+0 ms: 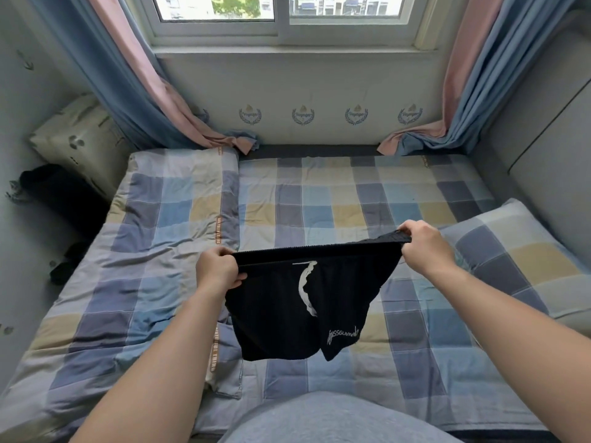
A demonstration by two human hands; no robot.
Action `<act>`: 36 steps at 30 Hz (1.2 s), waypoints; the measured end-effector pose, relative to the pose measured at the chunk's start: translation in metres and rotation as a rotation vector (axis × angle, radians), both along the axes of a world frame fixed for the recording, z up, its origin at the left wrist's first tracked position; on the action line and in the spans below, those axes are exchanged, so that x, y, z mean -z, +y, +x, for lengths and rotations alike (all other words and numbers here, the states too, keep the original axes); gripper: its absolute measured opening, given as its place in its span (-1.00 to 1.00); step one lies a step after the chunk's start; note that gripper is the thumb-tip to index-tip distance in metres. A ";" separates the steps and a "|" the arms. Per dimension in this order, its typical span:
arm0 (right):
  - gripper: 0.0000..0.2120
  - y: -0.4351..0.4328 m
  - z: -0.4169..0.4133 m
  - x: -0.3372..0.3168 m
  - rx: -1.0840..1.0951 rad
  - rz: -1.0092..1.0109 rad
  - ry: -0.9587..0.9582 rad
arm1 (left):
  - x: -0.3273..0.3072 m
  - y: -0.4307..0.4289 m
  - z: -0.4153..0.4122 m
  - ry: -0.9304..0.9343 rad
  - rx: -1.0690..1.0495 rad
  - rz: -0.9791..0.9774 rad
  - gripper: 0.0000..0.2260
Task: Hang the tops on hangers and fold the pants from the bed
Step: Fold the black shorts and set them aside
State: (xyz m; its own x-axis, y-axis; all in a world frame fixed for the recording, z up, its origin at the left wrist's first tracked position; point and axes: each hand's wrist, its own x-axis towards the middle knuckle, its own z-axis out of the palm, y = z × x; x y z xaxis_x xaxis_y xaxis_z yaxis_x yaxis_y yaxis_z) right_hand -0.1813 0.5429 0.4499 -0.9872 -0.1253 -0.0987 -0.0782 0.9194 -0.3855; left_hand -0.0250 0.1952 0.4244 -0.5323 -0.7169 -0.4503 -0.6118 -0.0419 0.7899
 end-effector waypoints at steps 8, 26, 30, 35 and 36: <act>-0.58 -0.027 0.006 -0.025 0.196 -0.702 -0.550 | -0.014 0.024 -0.015 0.116 -0.122 0.436 -0.80; -0.92 -0.028 0.004 -0.044 -0.210 -0.424 0.053 | -0.034 0.012 -0.008 0.314 0.340 -0.324 -0.92; -0.87 -0.027 0.004 -0.043 -0.160 -0.522 -0.032 | -0.033 0.016 -0.009 0.185 0.298 -0.502 -0.75; -0.80 -0.027 0.005 -0.041 -0.067 -0.660 -0.132 | -0.045 0.024 -0.013 0.383 0.166 0.157 -0.72; -0.80 -0.028 0.006 -0.041 -0.046 -0.679 -0.136 | -0.044 0.026 -0.015 0.351 0.143 0.164 -0.73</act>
